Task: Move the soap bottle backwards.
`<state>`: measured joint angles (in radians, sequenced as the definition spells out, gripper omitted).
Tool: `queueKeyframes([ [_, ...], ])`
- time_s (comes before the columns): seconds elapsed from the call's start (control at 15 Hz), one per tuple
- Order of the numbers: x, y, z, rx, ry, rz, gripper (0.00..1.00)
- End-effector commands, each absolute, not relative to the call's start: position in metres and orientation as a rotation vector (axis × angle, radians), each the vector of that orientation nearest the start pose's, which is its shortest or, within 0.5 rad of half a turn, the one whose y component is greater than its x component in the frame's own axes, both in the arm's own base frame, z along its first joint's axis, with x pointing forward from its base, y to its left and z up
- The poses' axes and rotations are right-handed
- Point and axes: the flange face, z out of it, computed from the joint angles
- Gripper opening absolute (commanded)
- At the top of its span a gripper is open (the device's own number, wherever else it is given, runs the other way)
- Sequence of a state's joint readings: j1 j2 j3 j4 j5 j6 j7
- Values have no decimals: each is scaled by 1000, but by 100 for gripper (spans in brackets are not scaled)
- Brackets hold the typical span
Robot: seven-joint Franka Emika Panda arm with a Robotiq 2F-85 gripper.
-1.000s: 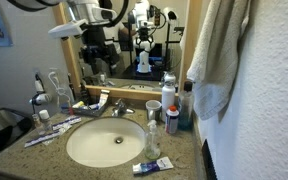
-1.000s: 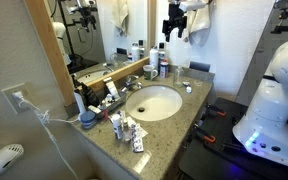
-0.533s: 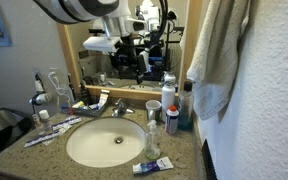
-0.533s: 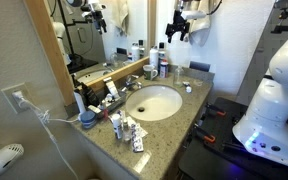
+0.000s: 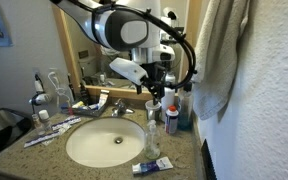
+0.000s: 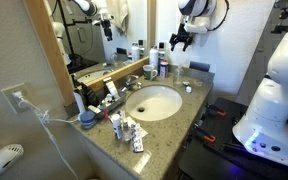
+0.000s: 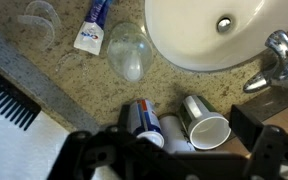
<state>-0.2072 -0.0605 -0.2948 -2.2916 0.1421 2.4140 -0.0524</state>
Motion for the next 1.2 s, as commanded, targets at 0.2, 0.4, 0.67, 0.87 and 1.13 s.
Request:
queueKeyframes([
  [0.2,470,-276,345,-2897,902,-185,100],
  [0.4,472,-284,324,-2899,935,-126,100],
  [0.67,474,-290,304,-2904,955,-65,100],
  [0.87,476,-293,295,-2910,963,-39,100],
  [1.13,476,-294,289,-2913,967,-12,66],
])
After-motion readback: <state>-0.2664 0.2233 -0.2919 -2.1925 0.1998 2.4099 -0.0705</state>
